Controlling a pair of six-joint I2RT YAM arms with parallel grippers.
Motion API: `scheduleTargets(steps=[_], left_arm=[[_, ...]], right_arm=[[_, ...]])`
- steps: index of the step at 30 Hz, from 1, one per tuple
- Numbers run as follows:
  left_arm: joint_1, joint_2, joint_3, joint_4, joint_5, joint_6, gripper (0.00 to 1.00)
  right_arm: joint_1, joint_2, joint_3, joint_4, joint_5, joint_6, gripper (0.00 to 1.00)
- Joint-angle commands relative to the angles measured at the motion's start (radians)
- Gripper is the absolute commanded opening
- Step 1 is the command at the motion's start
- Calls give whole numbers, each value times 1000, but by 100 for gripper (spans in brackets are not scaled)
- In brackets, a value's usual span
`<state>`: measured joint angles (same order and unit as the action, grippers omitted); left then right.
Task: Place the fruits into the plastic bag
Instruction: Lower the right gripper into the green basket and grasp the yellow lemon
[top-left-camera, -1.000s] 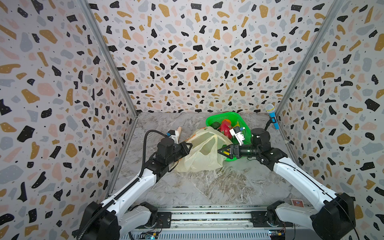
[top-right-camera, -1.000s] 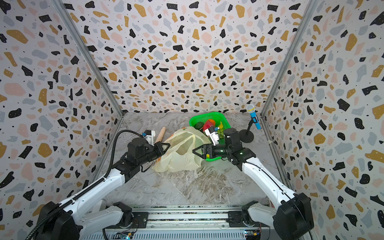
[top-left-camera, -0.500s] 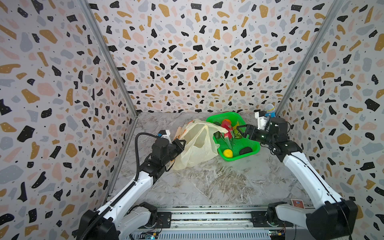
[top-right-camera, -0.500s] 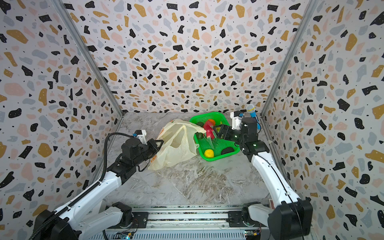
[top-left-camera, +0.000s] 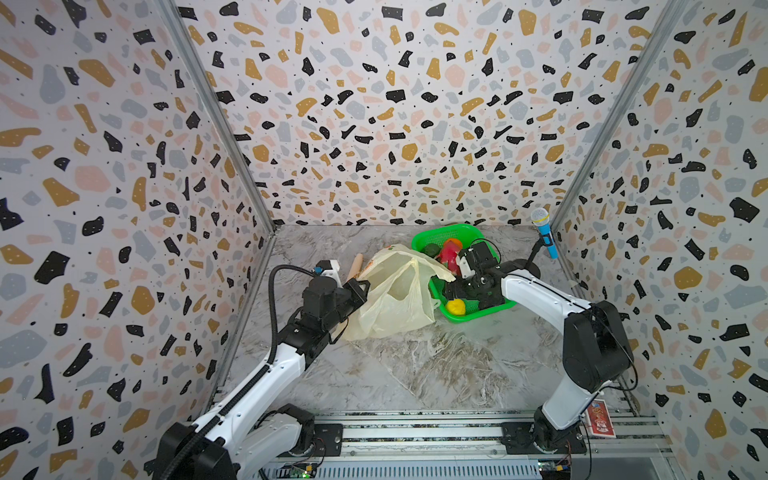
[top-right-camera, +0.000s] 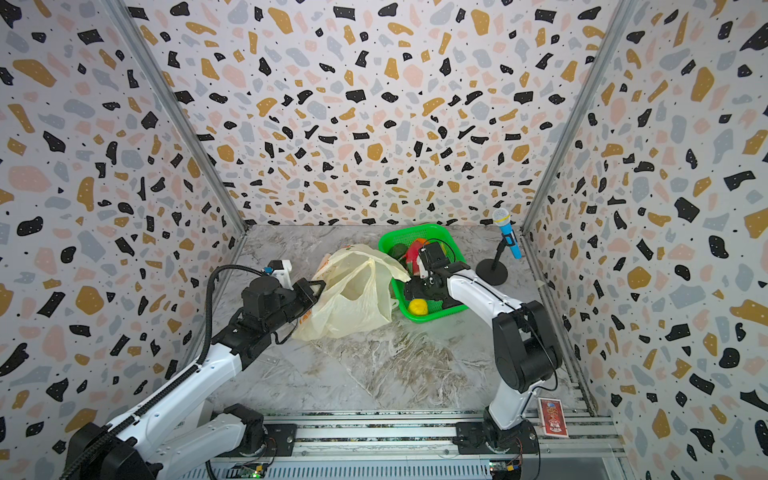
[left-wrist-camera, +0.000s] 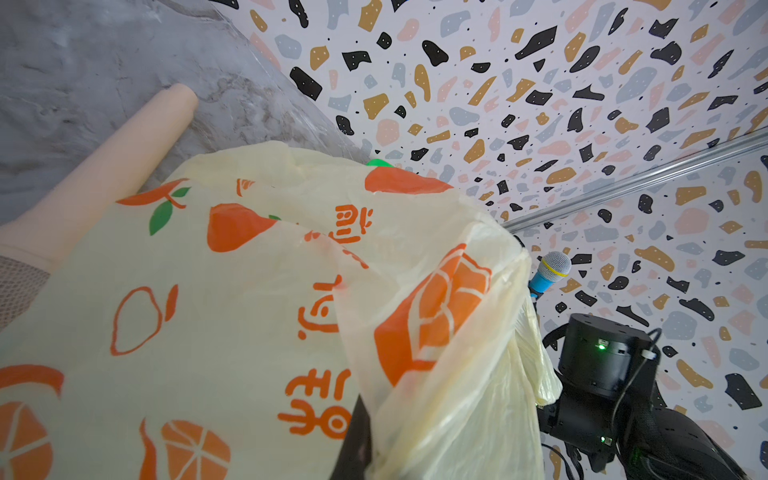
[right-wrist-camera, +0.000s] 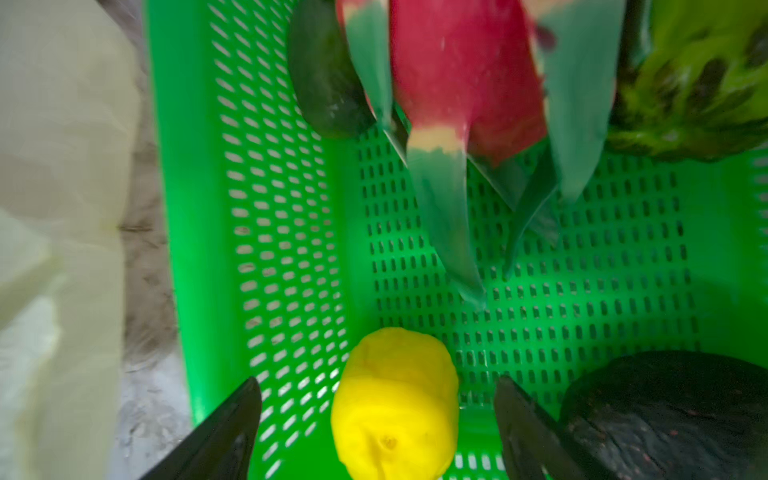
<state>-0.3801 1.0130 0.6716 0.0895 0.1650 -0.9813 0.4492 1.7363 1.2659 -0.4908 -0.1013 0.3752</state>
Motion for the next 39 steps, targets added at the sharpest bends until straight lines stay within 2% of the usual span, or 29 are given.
scheduleTargets(steps=[1, 5, 17, 19, 23, 27, 33, 35, 36, 39], left_arm=[[7, -20, 0, 5, -16, 43, 0], [10, -16, 0, 2, -18, 53, 0], [17, -11, 2, -10, -15, 59, 0], [18, -11, 2, -10, -15, 56, 0], [18, -12, 2, -16, -15, 62, 0], [18, -16, 2, -20, -21, 67, 0], [18, -13, 9, -29, -23, 77, 0], [19, -11, 13, -31, -21, 80, 0], [19, -10, 13, -30, -21, 81, 0], [18, -4, 12, -28, -16, 82, 0]], right_arm=[[14, 18, 35, -64, 95, -24, 88], [14, 41, 0, -41, 95, -12, 85], [14, 72, -38, 34, -12, 21, 64], [13, 57, -44, 32, -23, 24, 66], [15, 37, -42, 6, -28, 26, 82], [20, 25, -49, -15, -3, 22, 83], [27, 48, -70, -12, 37, 12, 67], [26, 47, -74, -2, 36, 12, 56], [26, 41, -73, 7, 28, 9, 47], [18, -13, -57, 8, 24, 16, 38]])
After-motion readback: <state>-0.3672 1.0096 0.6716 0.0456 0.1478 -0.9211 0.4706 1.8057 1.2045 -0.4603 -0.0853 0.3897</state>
